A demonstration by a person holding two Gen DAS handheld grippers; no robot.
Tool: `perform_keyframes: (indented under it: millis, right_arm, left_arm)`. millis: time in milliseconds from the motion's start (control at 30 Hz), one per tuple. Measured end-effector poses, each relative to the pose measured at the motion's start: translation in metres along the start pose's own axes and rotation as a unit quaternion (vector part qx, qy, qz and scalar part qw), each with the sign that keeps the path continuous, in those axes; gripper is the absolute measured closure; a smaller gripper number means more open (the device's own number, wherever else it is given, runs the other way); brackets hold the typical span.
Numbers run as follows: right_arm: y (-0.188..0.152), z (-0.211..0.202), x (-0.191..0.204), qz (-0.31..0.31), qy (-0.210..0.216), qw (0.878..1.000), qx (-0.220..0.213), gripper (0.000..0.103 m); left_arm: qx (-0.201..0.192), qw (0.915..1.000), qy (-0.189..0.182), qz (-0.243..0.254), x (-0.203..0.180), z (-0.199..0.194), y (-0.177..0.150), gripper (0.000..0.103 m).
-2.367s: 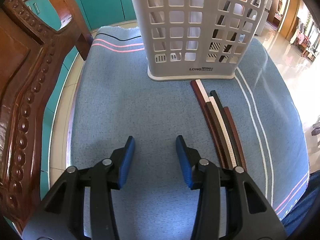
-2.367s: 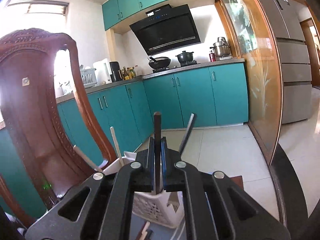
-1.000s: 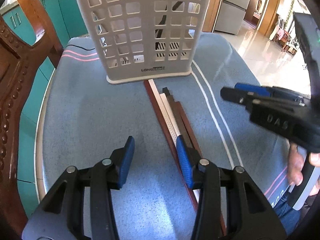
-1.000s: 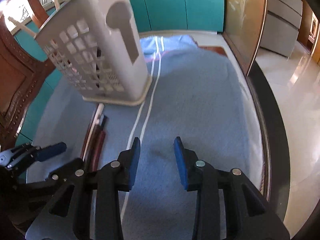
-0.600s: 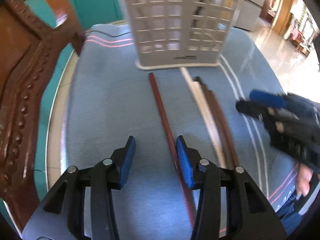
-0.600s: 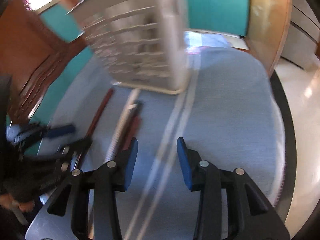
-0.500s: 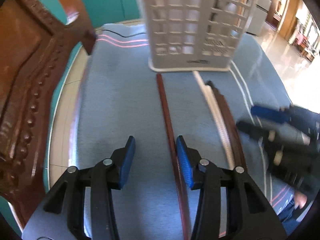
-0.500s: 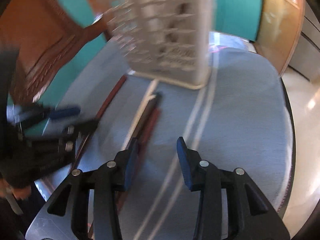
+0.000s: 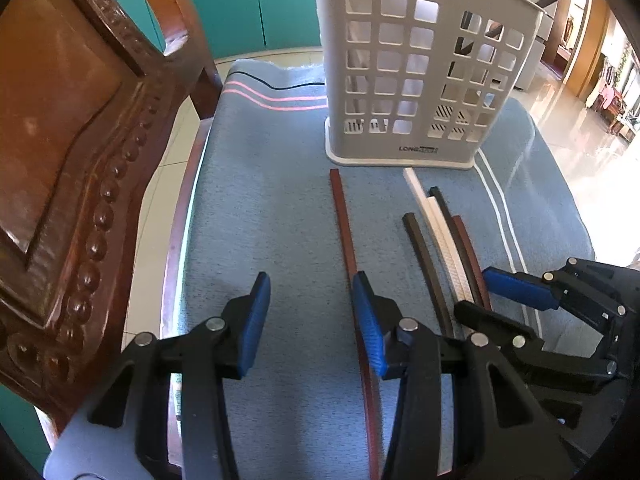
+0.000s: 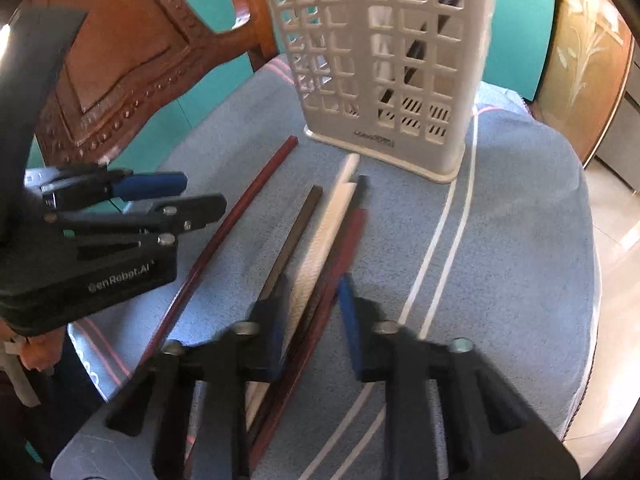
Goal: Organize utensils
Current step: 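Grasp a reddish-brown chopstick with the left tool while the right tool grasps another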
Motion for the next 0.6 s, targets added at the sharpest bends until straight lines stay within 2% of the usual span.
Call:
perform_keyframes:
  millis: [67, 233, 467, 600]
  right_arm:
    - [0.0, -0.001, -0.008, 0.014, 0.005, 1.0, 0.007, 0.094]
    - [0.0, -0.003, -0.028, 0.036, -0.021, 0.999, 0.019, 0.094]
    - [0.002, -0.013, -0.057, 0.082, -0.044, 0.996, 0.009, 0.09]
    - [0.006, -0.017, -0.057, 0.081, -0.038, 0.996, -0.002, 0.086]
  left_arm:
    - [-0.002, 1.0, -0.001, 0.001, -0.007, -0.003, -0.005, 0.059]
    - [-0.002, 1.0, -0.009, 0.0, -0.009, -0.002, -0.008, 0.059]
    - [-0.005, 0.9979, -0.065, 0.001, -0.021, -0.005, -0.006, 0.059]
    - [-0.005, 0.9989, -0.048, 0.002, -0.023, -0.004, -0.005, 0.059]
Point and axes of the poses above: each gripper's, at about its wrist camera, not at the fingertips, and z roughly the way its jaws point, x to its left, y to its top, the point moved 1 cm from there along z, roughly the way its jaws point, and after that the axes turned 1 degree about x, right-handed, at the moved point
